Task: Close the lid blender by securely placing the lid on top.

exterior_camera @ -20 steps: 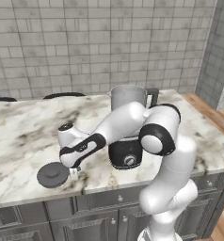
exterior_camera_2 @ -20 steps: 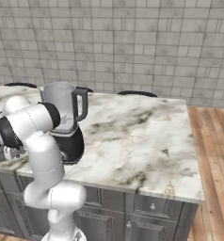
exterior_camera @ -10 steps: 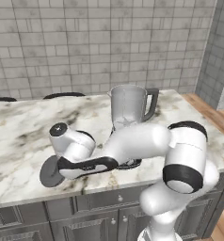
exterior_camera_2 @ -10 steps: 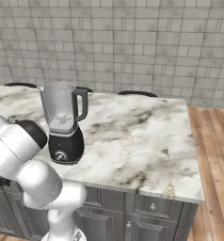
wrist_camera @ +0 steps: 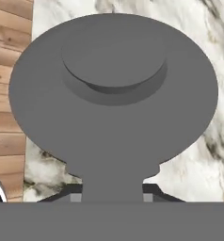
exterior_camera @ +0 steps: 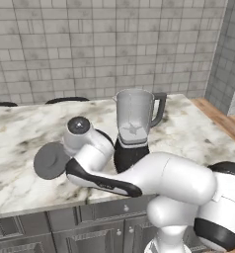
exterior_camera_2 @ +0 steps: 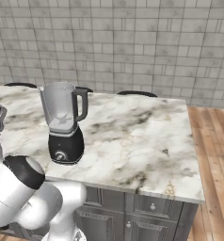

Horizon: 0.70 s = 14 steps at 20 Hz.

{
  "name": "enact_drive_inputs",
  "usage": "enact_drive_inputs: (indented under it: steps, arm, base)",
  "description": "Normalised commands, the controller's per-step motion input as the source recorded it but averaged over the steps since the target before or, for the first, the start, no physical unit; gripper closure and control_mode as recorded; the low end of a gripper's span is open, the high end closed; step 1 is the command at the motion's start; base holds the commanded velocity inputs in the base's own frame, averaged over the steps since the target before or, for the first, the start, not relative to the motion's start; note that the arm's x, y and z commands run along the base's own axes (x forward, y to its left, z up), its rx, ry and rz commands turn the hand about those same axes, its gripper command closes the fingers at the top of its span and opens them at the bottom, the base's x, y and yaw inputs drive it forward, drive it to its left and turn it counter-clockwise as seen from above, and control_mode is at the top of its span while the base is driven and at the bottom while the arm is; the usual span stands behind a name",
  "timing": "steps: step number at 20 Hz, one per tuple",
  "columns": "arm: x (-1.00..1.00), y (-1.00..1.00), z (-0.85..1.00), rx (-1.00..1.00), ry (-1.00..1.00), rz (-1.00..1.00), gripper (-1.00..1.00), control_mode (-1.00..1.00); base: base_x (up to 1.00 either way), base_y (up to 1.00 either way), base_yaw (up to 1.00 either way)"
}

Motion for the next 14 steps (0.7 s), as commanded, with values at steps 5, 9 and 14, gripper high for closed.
enact_drive_inputs:
  steps: [5,9,14]
  arm:
    - [0.0,-0.36,1.0,0.11,-0.13,0.04,1.0,-1.0]
    - [0.0,-0.57,0.87,0.0,-0.16,0.01,1.0,-1.0]
    - [0.0,-0.57,0.64,0.0,-0.3,0.0,1.0,-1.0]
  base:
    - [0.0,0.0,0.0]
    - [0.0,0.0,0.0]
    - [0.0,0.0,0.0]
